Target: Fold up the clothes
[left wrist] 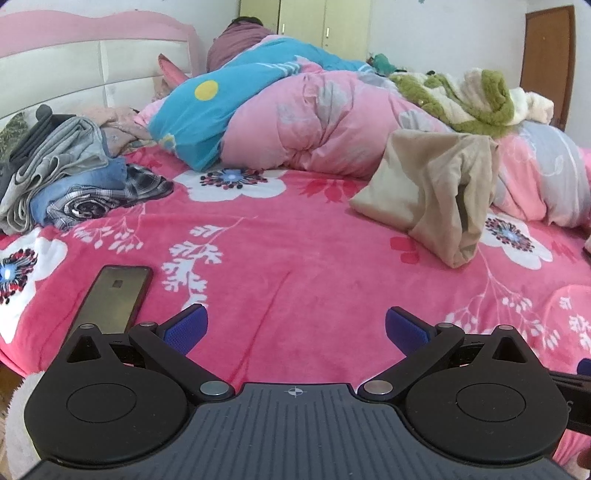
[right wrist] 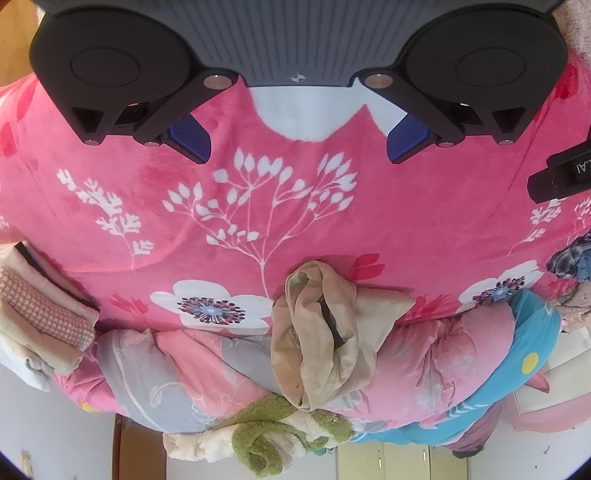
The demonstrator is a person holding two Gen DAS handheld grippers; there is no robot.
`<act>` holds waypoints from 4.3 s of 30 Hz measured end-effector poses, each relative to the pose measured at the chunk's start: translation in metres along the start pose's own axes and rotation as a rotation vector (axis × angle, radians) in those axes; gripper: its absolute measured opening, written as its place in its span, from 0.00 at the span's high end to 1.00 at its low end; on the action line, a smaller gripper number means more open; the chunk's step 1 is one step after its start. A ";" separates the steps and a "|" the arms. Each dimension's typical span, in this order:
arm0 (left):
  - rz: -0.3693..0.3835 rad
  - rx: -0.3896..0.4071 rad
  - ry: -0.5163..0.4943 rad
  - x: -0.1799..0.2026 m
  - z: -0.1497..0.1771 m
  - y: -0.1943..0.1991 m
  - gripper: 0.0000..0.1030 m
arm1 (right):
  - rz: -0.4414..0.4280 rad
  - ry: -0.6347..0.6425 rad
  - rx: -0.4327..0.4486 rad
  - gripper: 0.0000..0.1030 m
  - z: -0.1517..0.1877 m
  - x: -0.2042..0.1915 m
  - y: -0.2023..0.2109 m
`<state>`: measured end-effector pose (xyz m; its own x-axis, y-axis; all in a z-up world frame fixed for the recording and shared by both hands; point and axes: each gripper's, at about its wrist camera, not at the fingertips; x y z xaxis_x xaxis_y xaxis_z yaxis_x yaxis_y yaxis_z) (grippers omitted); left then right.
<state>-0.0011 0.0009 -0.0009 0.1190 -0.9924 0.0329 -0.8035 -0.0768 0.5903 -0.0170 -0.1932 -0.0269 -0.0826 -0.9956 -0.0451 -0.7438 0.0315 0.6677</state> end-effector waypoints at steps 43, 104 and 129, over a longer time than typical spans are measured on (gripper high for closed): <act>-0.012 -0.049 -0.048 0.009 0.002 -0.012 0.00 | 0.007 0.016 0.005 0.00 -0.005 -0.003 -0.002; 0.434 0.065 -0.047 0.125 -0.100 -0.182 0.39 | -0.247 0.066 0.385 0.00 -0.234 0.051 -0.150; 0.625 -0.046 -0.190 0.064 -0.027 -0.079 0.96 | -0.458 0.128 0.271 0.80 -0.128 0.065 -0.042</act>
<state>0.0858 -0.0534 -0.0236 -0.4706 -0.8489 0.2406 -0.6615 0.5199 0.5405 0.0935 -0.2701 0.0375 0.3584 -0.9152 -0.1845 -0.8305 -0.4028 0.3848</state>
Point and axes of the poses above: each gripper's, at about its wrist camera, not at the fingertips, and y roughly against the way its jaws point, x to its right, z to its underside, and after that the axes turned 3 degrees about -z, right-handed
